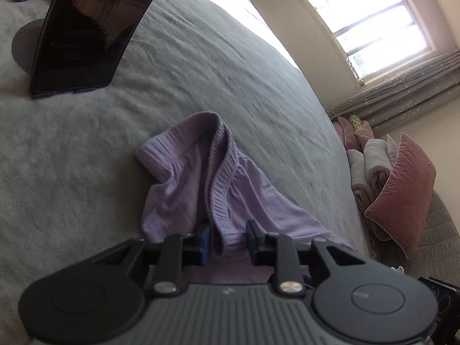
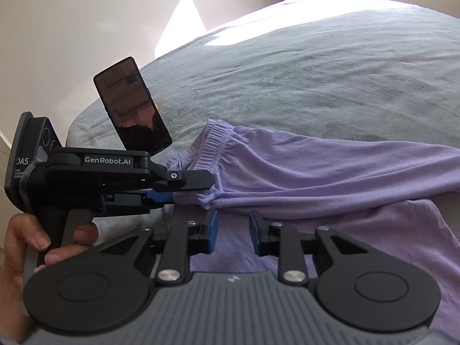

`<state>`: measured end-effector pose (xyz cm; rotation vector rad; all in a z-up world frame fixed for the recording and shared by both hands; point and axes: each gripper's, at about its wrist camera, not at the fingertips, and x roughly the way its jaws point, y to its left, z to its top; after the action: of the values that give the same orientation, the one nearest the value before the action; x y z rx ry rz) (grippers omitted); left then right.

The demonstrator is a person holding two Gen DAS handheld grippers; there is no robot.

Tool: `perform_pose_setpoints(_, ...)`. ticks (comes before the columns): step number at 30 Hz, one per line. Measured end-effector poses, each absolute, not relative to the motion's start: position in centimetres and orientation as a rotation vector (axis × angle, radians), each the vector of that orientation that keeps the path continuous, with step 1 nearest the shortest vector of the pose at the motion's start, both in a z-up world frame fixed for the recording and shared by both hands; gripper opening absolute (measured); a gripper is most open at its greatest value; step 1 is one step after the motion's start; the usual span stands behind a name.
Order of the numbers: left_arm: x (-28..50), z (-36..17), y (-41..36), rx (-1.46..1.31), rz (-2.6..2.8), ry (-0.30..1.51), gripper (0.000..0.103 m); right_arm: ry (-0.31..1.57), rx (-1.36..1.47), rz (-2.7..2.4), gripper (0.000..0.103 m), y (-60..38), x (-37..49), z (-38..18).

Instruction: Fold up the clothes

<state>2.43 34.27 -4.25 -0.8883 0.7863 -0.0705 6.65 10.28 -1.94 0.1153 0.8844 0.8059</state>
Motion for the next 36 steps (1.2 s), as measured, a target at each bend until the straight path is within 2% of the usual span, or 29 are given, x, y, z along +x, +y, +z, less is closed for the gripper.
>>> perform_pose_setpoints(9,2.1,-3.9,34.6,-0.851,-0.061,0.783,0.025,0.845,0.440,0.610,0.048,2.2,9.4,-2.2)
perform_pose_setpoints(16,1.5,-3.7,34.4,-0.799,-0.100,0.788,0.027,0.790,0.551,0.457,0.048,-1.6,12.3,-1.8)
perform_pose_setpoints(26,1.4,-4.2,34.2,-0.767,-0.125,0.810,0.027,0.802,0.609,0.356,0.047,-2.4,14.3,-3.5)
perform_pose_setpoints(28,1.4,-4.3,34.3,-0.767,-0.127,0.812,0.027,0.801,0.618,0.340,0.041,-2.6,14.4,-4.0)
perform_pose_setpoints(32,1.3,-4.2,34.2,-0.757,-0.128,0.814,0.027,0.802,0.605,0.282,0.004,-3.0,14.2,-4.5)
perform_pose_setpoints(34,1.3,-4.2,34.2,-0.755,-0.126,0.814,0.027,0.802,0.616,0.269,0.000,-3.4,14.0,-4.6)
perform_pose_setpoints(36,1.3,-4.1,34.2,-0.754,-0.124,0.814,0.027,0.798,0.617,0.267,0.000,-3.5,13.7,-4.5)
